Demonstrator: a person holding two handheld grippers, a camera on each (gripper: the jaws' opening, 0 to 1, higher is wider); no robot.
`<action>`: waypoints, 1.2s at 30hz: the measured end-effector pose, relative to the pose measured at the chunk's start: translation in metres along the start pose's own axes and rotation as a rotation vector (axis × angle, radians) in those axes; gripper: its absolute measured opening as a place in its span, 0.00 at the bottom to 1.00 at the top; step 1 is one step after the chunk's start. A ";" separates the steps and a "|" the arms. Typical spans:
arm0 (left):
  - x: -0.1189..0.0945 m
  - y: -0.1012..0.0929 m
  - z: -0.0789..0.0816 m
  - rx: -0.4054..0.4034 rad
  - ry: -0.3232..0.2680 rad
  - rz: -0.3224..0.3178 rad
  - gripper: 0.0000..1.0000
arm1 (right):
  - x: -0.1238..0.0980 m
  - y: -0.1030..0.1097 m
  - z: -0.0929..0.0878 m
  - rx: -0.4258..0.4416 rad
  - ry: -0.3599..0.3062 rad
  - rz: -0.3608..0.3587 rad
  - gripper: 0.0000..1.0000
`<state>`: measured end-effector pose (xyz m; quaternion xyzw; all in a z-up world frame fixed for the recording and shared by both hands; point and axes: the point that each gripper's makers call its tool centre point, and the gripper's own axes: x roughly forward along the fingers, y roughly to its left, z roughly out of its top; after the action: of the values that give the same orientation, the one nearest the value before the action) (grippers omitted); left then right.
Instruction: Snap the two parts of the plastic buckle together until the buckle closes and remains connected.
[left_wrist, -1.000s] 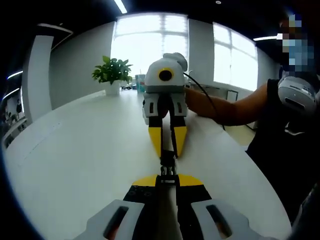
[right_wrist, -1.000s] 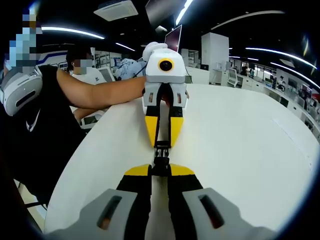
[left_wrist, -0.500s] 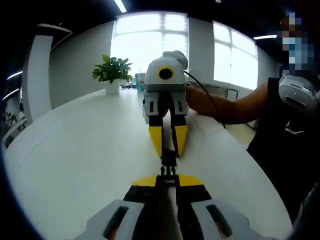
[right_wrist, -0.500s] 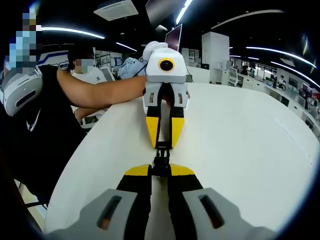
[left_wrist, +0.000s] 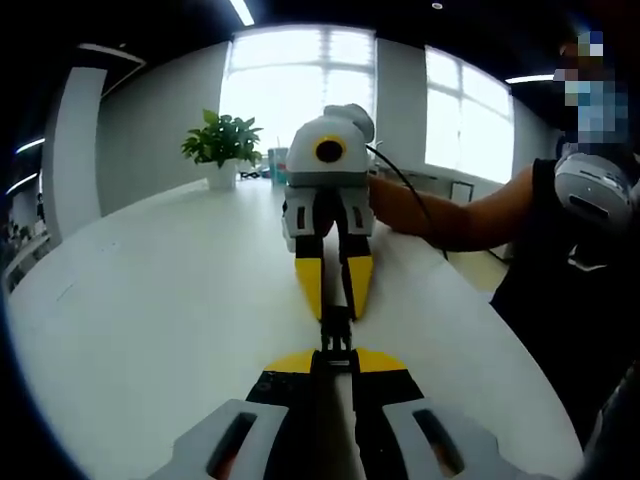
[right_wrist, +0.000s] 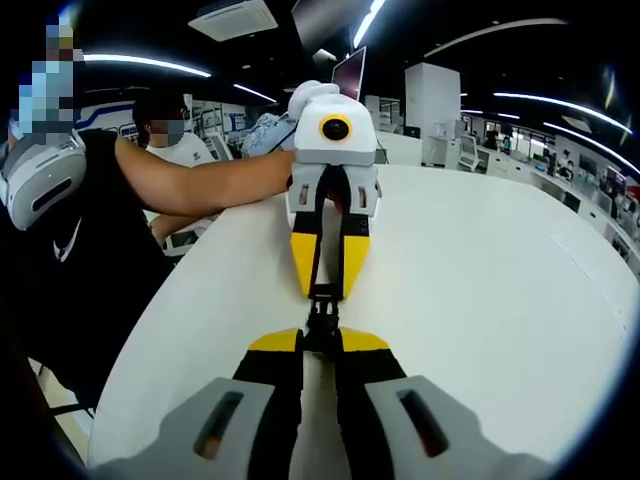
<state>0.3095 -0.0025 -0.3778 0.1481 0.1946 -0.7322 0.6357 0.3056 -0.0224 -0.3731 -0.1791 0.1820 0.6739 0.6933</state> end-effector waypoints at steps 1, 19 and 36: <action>0.000 0.000 0.000 0.000 -0.002 -0.001 0.10 | 0.000 0.000 0.000 0.000 -0.001 0.000 0.10; -0.001 0.000 -0.001 -0.012 -0.003 -0.004 0.10 | 0.001 -0.001 -0.002 0.050 -0.016 0.001 0.11; 0.000 -0.001 -0.001 -0.018 0.000 -0.007 0.10 | 0.000 -0.003 0.000 0.093 -0.045 -0.002 0.14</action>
<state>0.3082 -0.0023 -0.3785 0.1417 0.2016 -0.7327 0.6344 0.3088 -0.0228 -0.3727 -0.1316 0.1974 0.6680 0.7053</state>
